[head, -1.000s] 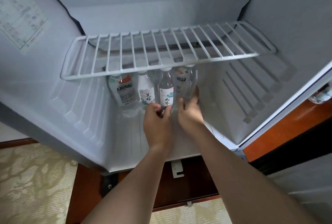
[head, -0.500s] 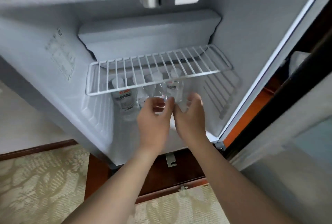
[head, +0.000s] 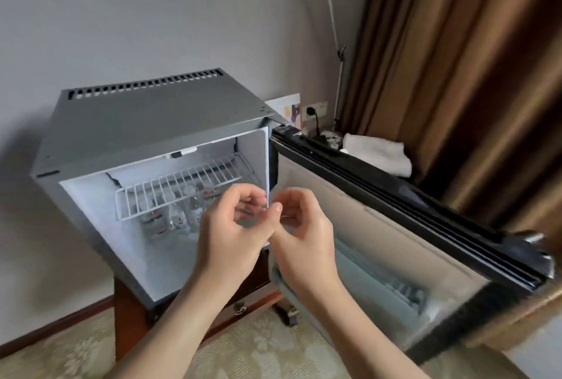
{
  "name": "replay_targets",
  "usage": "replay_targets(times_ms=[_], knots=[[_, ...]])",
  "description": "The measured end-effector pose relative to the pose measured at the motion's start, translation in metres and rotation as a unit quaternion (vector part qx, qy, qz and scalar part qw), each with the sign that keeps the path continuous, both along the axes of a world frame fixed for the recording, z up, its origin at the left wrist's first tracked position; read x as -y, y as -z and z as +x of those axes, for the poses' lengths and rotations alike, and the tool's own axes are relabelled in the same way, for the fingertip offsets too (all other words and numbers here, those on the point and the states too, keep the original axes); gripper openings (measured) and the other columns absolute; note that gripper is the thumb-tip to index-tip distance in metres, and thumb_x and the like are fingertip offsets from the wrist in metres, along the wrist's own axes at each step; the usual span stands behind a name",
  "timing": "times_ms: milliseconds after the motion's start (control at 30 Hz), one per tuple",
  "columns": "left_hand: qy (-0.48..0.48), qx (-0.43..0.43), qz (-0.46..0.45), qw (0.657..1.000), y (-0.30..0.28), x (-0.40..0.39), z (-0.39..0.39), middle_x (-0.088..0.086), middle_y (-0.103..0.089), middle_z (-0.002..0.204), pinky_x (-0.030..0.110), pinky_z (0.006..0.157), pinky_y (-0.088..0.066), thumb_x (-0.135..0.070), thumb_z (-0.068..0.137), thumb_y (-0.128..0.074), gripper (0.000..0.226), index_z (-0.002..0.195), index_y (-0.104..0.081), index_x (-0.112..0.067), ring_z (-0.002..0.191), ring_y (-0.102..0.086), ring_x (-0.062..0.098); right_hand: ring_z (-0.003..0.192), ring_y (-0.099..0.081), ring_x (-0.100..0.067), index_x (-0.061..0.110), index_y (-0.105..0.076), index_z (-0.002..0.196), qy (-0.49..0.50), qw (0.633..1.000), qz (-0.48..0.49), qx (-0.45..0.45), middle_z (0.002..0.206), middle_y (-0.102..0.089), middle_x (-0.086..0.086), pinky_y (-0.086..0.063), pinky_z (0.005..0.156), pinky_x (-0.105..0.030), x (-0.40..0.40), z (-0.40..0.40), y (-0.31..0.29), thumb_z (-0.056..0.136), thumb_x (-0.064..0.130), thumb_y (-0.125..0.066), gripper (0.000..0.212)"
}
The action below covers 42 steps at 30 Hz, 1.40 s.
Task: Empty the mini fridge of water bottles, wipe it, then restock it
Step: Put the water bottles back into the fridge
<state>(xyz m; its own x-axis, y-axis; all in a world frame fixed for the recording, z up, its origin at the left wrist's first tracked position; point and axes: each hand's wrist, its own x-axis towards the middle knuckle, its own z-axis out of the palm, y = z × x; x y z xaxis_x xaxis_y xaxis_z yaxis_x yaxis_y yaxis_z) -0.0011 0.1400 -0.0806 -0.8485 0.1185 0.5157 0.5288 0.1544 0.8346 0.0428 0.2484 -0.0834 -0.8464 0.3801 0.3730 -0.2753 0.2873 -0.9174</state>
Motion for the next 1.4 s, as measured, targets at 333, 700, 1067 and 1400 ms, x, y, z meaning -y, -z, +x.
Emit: replay_targets(times_ms=[333,700,1067,1400], knots=[[0.161,-0.055,-0.001,0.985,-0.063,-0.158,0.190,-0.013,-0.067,0.089,0.026,0.077,-0.054,-0.041,0.078,-0.067,0.021,0.092,-0.065,-0.026,0.087,-0.066,0.011,0.083,-0.067,-0.006,0.033,-0.059,0.100,0.199,0.977,0.053,-0.050,0.092,-0.067,0.015,-0.050,0.067,-0.013,-0.148,0.218,-0.057,0.083,0.019,-0.077,0.028],[0.319,-0.018,-0.023,0.947,-0.064,-0.336,0.289,-0.006,-0.068,0.088,0.020,0.069,-0.054,-0.024,0.084,-0.076,0.014,0.093,-0.067,-0.020,0.081,-0.064,0.009,0.079,-0.066,-0.004,0.038,-0.057,0.099,0.391,0.917,0.065,-0.035,0.092,-0.066,0.019,-0.048,0.064,-0.010,-0.293,0.341,-0.058,0.080,0.026,-0.073,0.028],[0.320,-0.021,-0.072,0.944,-0.052,-0.481,0.234,-0.008,-0.064,0.088,0.034,0.076,-0.054,-0.039,0.082,-0.072,0.020,0.089,-0.065,-0.022,0.087,-0.060,0.013,0.078,-0.065,-0.002,0.027,-0.056,0.110,0.435,0.899,0.059,-0.014,0.097,-0.067,0.012,-0.049,0.068,-0.012,-0.431,0.292,-0.051,0.083,0.011,-0.077,0.038],[0.169,0.030,-0.104,0.980,-0.021,-0.571,0.134,-0.011,-0.066,0.084,0.036,0.081,-0.052,-0.035,0.083,-0.073,0.018,0.086,-0.067,-0.019,0.088,-0.060,0.011,0.089,-0.064,-0.004,0.043,-0.046,0.117,0.298,0.953,0.048,-0.028,0.107,-0.062,0.018,-0.050,0.071,-0.013,-0.549,0.166,-0.013,0.081,0.012,-0.075,0.055]])
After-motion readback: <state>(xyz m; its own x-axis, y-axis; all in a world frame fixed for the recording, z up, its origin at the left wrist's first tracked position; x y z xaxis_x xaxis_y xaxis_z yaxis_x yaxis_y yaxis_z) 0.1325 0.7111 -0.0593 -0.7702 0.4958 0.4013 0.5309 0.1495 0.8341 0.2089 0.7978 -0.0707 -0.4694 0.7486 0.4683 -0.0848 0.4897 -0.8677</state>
